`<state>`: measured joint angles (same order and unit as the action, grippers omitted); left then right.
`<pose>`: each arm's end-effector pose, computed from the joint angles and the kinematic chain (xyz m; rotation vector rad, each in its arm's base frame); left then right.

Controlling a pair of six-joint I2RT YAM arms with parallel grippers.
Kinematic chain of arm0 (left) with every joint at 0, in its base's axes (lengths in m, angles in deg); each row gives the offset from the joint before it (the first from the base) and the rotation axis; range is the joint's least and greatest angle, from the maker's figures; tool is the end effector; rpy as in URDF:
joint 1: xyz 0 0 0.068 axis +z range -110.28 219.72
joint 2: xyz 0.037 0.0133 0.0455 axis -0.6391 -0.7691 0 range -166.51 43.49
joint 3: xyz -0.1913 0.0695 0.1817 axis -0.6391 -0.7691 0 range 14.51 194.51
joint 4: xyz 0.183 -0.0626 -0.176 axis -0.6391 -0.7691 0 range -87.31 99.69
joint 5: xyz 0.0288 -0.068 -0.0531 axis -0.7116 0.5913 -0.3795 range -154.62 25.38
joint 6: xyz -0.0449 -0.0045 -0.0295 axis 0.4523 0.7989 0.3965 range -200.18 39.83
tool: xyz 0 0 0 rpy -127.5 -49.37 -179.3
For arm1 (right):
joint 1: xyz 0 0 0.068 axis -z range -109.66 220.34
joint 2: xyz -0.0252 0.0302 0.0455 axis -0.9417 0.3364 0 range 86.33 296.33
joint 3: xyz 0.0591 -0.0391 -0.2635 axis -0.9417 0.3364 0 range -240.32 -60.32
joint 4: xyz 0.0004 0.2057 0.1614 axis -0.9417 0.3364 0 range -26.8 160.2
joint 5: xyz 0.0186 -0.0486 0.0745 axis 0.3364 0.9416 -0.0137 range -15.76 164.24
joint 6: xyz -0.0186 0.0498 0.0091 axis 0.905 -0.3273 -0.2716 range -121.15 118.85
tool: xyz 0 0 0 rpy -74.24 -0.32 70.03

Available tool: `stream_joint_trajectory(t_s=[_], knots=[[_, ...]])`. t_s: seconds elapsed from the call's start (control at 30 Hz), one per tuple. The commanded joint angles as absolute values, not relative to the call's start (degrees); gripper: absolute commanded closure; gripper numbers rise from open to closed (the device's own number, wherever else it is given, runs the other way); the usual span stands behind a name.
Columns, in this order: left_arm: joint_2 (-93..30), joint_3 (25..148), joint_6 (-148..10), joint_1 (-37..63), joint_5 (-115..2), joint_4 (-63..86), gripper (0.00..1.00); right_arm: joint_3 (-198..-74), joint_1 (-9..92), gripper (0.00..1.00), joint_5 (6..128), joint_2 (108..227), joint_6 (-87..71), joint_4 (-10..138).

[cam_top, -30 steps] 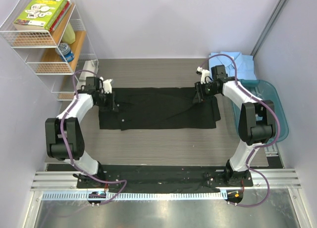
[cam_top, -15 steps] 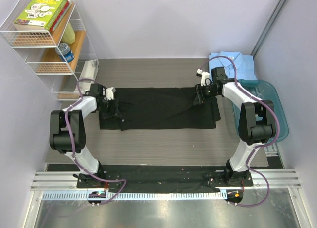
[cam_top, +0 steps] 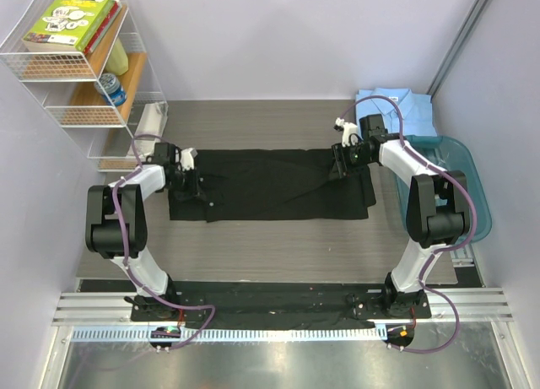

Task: Fold and stack the long sleeve shirts
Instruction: Neatly place the folded shirt into the bin

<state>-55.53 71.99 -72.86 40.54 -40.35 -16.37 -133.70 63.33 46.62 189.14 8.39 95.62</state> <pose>0.3254 -0.0100 0.1582 -0.0772 2.7146 -0.6131 0.3664 0.0617 0.2099 -0.5279 2.5265 0.6188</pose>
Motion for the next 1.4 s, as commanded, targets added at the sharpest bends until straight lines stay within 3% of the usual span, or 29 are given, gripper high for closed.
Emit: stream_joint_trajectory(t_s=[0.0,0.17,0.67,0.97,1.0,1.03,1.13,1.37], knots=[[-53.37,72.87,-72.7,40.25,-38.96,-14.83,0.85,-134.06,63.49,0.57,45.68,188.37,9.05,95.46],[-54.15,74.01,-73.85,40.25,-39.58,-14.65,1.0,-134.06,63.48,0.58,45.76,188.28,8.96,95.54],[-49.24,77.35,-74.81,40.25,-40.89,-15.35,1.0,-134.41,63.57,0.57,45.68,188.2,9.22,95.54],[-50.64,81.04,-77.27,40.25,-43.27,-19.74,1.0,-134.5,63.57,0.48,45.94,186.88,9.66,95.72],[-50.99,81.05,-76.93,40.25,-42.92,-20.19,0.96,-134.41,63.57,0.48,45.94,186.7,9.66,95.72],[-51.51,80.44,-76.66,40.25,-41.96,-20.28,0.76,-134.41,63.57,0.48,45.94,186.7,9.75,95.81],[-51.96,77.62,-75.69,40.17,-40.98,-19.32,0.58,-134.41,63.57,0.47,45.76,186.88,9.75,95.81],[-55.55,76.56,-74.99,40.25,-40.02,-15.89,0.57,-134.32,63.66,0.47,45.5,187.14,9.75,95.98]])
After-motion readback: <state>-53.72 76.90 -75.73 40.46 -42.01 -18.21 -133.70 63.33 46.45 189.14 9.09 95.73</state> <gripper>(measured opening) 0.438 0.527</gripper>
